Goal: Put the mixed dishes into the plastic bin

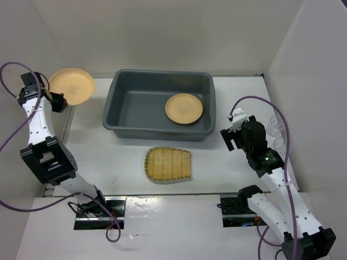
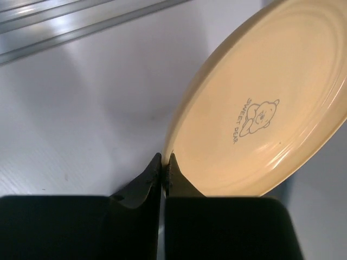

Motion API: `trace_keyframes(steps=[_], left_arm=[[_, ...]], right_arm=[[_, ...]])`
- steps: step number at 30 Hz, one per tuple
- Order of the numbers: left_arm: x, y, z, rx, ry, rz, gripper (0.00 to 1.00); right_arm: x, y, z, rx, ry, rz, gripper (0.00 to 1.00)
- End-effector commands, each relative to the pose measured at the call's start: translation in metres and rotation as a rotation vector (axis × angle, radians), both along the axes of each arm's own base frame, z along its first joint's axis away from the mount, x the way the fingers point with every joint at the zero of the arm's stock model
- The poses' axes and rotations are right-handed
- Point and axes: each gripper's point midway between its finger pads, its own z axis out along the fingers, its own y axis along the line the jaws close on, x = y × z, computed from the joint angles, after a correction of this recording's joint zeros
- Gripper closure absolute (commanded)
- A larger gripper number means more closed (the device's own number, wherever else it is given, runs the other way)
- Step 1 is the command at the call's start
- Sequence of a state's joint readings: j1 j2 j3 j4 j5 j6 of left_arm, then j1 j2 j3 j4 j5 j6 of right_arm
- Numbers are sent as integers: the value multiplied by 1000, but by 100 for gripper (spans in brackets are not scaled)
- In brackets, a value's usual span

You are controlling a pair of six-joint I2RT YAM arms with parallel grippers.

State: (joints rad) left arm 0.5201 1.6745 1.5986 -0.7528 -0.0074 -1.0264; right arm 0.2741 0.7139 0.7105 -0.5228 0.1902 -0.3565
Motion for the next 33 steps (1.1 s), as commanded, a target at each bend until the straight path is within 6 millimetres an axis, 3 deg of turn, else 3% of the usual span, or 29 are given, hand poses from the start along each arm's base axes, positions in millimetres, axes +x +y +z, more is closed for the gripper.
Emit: trace_keyframes(steps=[1,3,5,6,8,9,10,12,13,14,15,16,18,19,20,21,22,24,25,28,33], left_arm=[[14,-12,56,-40,-183,-3,100],[30,-30,85,-48,-270,-74,100],[55,-63,109,-37,-339,-238,100],[62,-93,108,-50,-321,-318,100],[73,-119,99,-31,-278,-423,100],[77,-134,107,-18,-284,-470,100],[82,-167,107,-13,-285,-556,100],[87,-199,93,1,-236,-651,100],[90,-233,104,20,-256,-729,100],[94,-247,87,31,-202,-780,100],[96,-265,84,36,-193,-830,100],[95,-296,78,42,-172,-901,100],[102,-319,59,71,-89,-972,100],[106,-346,30,57,-24,-1034,100],[98,-354,20,58,41,-1059,100],[107,-367,57,100,-75,-1082,100],[118,-378,22,82,-16,-1101,100],[109,-407,23,7,-45,-1179,100],[109,-412,3,-7,-2,-1188,100],[104,-433,-26,-7,54,-1232,100],[103,-446,-62,-14,122,-1250,100]], right_arm=[[5,0,13,21,-65,-3,2],[5,0,13,21,-65,-3,2],[4,-4,16,13,-76,-24,2],[6,-4,18,16,-87,-24,2],[6,-5,18,11,-88,-33,2],[6,-5,18,11,-88,-33,2],[6,-5,18,11,-88,-33,2],[6,-5,18,11,-88,-33,2],[6,-5,18,11,-88,-33,2],[6,-5,18,11,-88,-33,2],[6,-5,18,11,-88,-33,2],[5,-6,14,8,-79,-33,2],[5,-7,14,4,-80,-41,2],[5,-7,14,4,-80,-41,2],[5,-7,14,4,-80,-41,2],[5,-7,14,4,-80,-41,2],[5,-7,14,4,-80,-41,2],[5,-7,14,4,-80,-41,2],[5,-7,14,4,-80,-41,2],[5,-7,14,4,-80,-41,2],[5,-7,14,4,-80,-41,2]])
